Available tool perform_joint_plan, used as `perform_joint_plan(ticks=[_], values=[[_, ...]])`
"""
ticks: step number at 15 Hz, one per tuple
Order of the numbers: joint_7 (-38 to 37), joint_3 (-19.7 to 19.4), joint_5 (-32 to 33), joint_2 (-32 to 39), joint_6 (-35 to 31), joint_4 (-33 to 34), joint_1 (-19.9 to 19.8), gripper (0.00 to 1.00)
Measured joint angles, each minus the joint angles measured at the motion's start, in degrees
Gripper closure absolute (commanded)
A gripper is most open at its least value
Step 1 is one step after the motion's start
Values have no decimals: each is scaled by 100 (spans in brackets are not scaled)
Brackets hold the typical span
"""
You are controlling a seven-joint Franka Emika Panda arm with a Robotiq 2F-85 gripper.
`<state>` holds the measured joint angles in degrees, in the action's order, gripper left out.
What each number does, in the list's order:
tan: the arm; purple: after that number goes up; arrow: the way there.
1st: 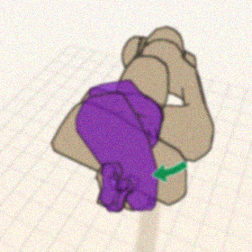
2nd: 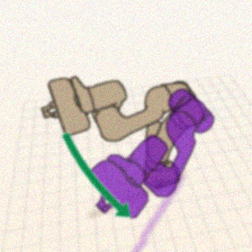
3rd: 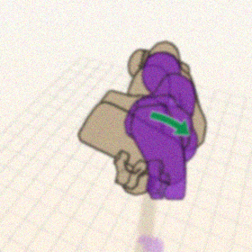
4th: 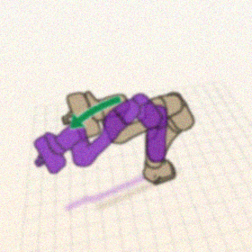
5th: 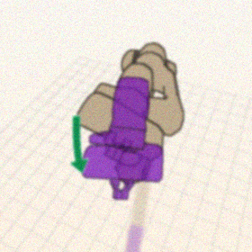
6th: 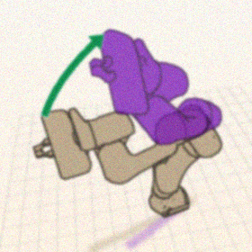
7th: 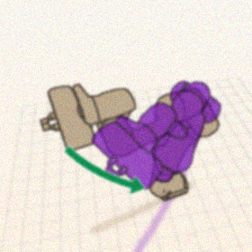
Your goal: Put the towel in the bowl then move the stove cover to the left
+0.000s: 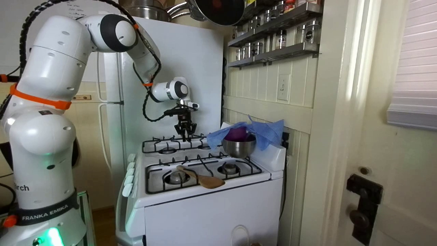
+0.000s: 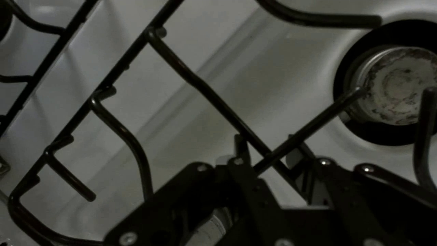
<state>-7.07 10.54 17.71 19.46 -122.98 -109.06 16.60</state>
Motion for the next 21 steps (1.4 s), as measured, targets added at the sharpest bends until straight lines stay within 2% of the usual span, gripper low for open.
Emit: perform_joint_plan(ticks=[11,21], values=[[86,-15,163,570,54,847,159,92],[149,-14,160,921,36,1173,329,92]])
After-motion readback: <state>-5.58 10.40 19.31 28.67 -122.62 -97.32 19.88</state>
